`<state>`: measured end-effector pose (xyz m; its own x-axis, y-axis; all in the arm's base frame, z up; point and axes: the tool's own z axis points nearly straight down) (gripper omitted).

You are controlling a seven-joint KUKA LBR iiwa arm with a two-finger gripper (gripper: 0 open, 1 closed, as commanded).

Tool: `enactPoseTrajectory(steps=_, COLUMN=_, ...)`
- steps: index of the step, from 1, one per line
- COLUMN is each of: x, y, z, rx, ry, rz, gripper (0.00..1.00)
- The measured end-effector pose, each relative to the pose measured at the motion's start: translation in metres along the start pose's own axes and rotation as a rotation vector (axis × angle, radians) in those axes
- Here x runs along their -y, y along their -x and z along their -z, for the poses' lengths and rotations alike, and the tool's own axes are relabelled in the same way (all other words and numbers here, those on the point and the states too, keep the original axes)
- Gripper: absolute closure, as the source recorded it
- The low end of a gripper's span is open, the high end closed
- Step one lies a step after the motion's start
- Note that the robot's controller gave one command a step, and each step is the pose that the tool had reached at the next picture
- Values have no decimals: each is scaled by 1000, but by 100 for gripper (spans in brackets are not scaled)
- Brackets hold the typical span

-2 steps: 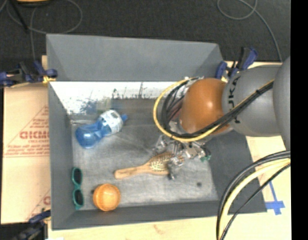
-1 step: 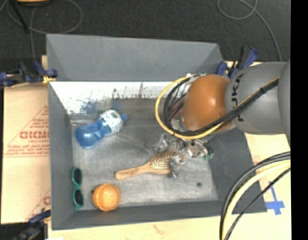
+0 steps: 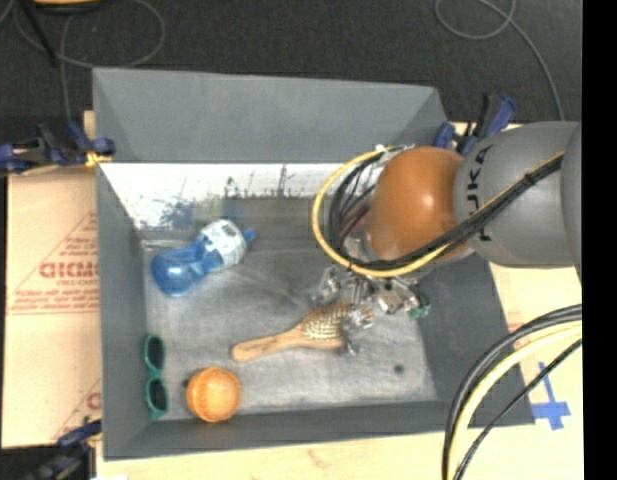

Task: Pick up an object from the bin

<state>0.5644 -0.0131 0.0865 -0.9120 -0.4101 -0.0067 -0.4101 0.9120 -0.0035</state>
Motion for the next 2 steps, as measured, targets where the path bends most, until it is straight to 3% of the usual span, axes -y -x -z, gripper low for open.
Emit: enactPoseTrajectory(steps=2, x=-1, y=-3, z=32, rx=-12, ry=5, rz=-2, gripper=100)
